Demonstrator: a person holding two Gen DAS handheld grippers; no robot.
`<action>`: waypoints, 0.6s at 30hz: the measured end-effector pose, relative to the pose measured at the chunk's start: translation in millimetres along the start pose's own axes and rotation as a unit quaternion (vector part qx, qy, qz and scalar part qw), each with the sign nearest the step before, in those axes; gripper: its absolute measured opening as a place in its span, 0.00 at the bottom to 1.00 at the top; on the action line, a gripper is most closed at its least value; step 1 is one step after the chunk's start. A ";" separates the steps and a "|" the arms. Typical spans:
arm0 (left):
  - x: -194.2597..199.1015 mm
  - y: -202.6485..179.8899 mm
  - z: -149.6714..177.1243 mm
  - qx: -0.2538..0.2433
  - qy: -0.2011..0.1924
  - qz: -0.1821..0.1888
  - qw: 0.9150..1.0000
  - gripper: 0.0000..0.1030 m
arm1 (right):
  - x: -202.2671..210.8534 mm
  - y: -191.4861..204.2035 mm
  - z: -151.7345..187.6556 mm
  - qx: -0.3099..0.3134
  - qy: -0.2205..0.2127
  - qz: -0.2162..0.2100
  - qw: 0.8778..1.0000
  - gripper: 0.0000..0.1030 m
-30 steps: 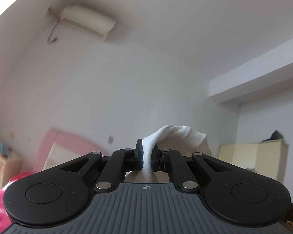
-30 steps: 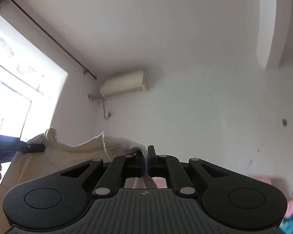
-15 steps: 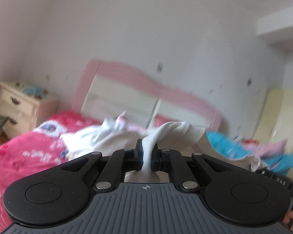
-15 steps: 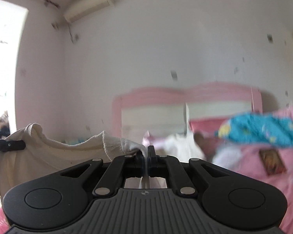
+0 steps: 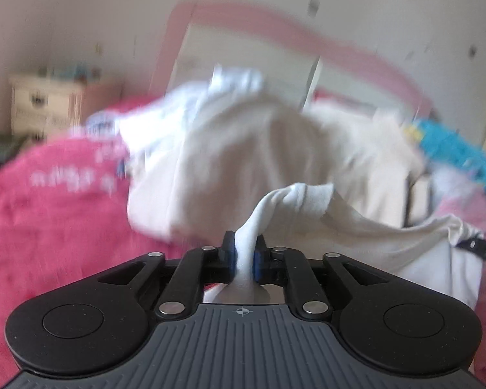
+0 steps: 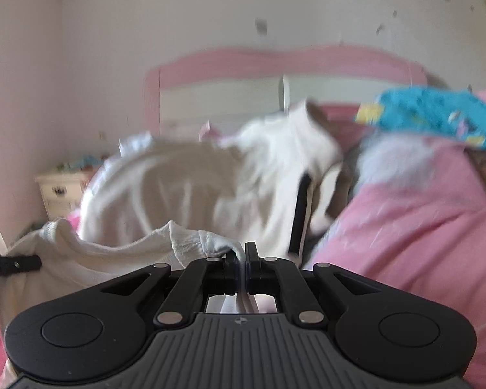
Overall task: Fold clothes
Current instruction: 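Lift the white sweatshirt high with both grippers to straighten it, then lay the sweatshirt flat on the bed and open both grippers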
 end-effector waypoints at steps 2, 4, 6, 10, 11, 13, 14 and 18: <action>-19.6 8.6 14.5 0.016 0.035 -0.016 0.999 0.41 | -32.1 -2.1 14.0 0.010 0.063 0.004 0.998 0.14; -28.3 17.5 24.9 0.035 0.052 -0.023 0.998 0.41 | -56.6 -7.2 29.1 0.009 0.118 0.009 0.993 0.30; -32.1 26.1 31.8 0.056 0.062 -0.023 0.996 0.44 | -65.1 -14.7 39.4 0.000 0.140 0.019 0.990 0.34; -22.1 35.3 31.3 0.074 0.058 -0.018 0.995 0.49 | -54.3 -32.9 43.9 -0.039 0.134 0.022 0.990 0.44; -17.4 36.6 30.1 0.076 0.055 -0.017 0.995 0.49 | -50.5 -36.5 43.7 -0.044 0.132 0.022 0.990 0.45; -8.3 38.8 28.0 0.080 0.049 -0.014 0.995 0.49 | -41.0 -43.1 42.5 -0.053 0.128 0.021 0.990 0.47; -4.2 39.0 27.1 0.082 0.047 -0.011 0.995 0.50 | -35.4 -45.3 41.9 -0.056 0.126 0.019 0.990 0.48; 18.9 36.7 23.4 0.083 0.038 -0.003 0.996 0.51 | -9.9 -50.8 40.2 -0.066 0.121 0.008 0.990 0.48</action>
Point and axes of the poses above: each gripper's, at about its wrist camera, not at the fingertips, and x roughly against the way its jaws point, y to its left, z to its underside, the point moved 4 cm from there along -x, roughly the way its jaws point, and after that the axes turned 8 degrees about y, right-handed, at the moved point
